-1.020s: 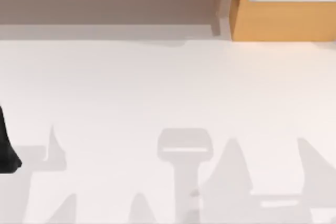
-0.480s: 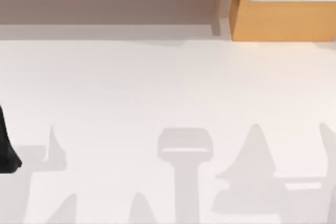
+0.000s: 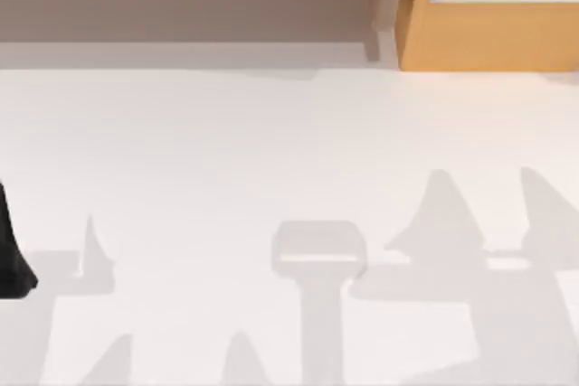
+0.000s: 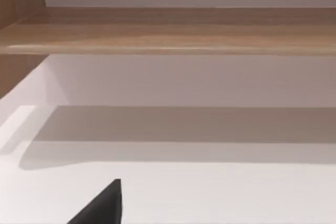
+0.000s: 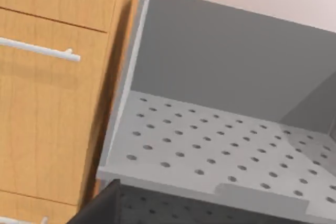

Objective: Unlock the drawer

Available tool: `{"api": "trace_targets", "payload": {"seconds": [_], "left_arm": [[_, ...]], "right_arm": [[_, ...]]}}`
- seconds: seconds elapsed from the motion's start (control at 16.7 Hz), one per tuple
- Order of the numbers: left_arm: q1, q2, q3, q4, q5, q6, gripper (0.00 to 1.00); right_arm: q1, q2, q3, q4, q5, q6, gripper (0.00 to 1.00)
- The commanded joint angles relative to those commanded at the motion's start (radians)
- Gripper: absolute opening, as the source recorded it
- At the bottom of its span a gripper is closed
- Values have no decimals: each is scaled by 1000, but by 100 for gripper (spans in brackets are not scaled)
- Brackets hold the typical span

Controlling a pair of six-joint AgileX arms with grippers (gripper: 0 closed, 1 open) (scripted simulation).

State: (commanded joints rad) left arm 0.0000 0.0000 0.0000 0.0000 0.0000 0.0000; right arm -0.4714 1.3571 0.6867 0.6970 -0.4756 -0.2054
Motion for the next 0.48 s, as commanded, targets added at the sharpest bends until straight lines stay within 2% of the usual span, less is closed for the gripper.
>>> {"api": "trace_targets", "payload": {"seconds": [0.18,0.48], "left_arm": [[0,0,0,0,0,0,100],[0,0,0,0,0,0,100]], "right_arm": [[109,176,56,116,116,-242,100],[323,497,148,321,351,-727,100]]}}
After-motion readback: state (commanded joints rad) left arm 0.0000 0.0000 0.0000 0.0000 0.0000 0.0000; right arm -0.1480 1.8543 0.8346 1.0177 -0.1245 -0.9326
